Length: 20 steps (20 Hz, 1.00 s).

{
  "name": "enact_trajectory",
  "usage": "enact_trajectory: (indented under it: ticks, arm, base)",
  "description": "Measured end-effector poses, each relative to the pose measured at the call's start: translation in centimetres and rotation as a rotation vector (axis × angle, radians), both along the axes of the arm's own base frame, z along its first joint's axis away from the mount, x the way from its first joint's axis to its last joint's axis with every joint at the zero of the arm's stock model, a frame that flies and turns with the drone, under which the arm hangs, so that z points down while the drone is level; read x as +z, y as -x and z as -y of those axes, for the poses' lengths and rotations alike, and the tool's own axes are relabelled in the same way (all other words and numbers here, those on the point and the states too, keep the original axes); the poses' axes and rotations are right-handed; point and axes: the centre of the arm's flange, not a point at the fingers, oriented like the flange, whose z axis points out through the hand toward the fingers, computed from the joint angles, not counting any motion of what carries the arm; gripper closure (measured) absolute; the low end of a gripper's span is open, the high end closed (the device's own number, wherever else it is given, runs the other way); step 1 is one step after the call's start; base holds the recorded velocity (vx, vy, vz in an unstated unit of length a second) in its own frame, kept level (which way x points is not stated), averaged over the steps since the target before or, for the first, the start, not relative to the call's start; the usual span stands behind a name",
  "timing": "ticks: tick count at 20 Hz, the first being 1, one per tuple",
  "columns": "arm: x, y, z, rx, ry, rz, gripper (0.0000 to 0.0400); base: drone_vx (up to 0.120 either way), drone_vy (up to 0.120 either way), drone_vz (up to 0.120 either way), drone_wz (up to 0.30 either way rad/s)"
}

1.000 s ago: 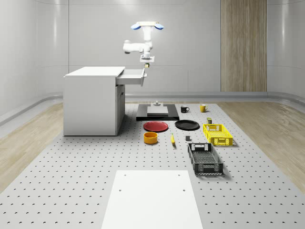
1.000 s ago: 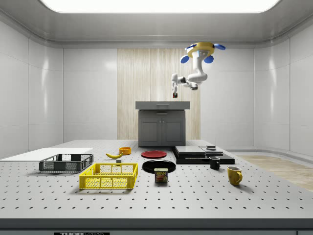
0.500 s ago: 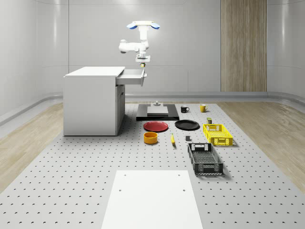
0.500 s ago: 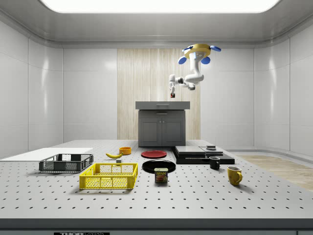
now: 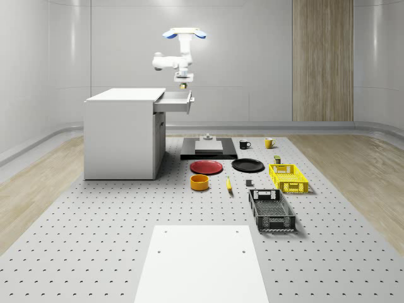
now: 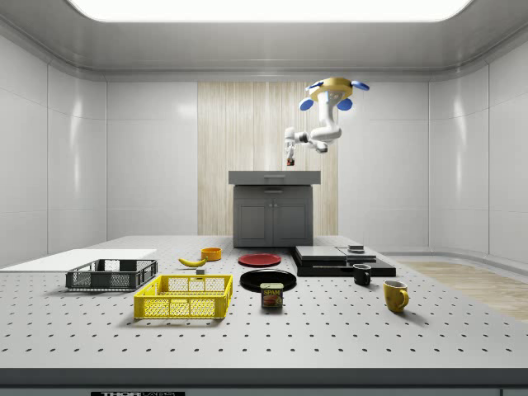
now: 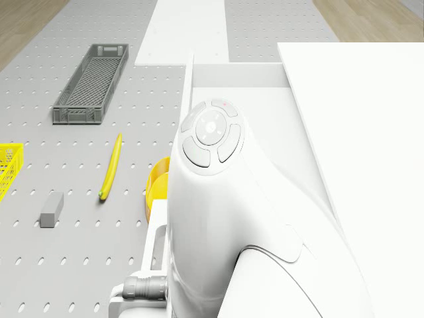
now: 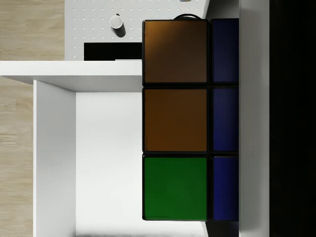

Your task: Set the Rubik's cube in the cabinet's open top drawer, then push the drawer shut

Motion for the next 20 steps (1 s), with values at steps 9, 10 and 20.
enact_trajectory:
  ticks: [9, 10, 20]
  arm:
    - [0.2, 0.0, 0.0, 0.0, 0.0, 0.0, 0.0075]
    - [0.5, 0.0, 0.0, 0.0, 0.0, 0.0, 0.0075]
    - [4.5, 0.0, -0.4, 0.0, 0.0, 0.0, 0.0075]
  base:
    - [0.0, -0.098, 0.0, 0.0]
    - [0.0, 0.0, 0.0, 0.0]
    - [0.0, 0.0, 0.0, 0.0]
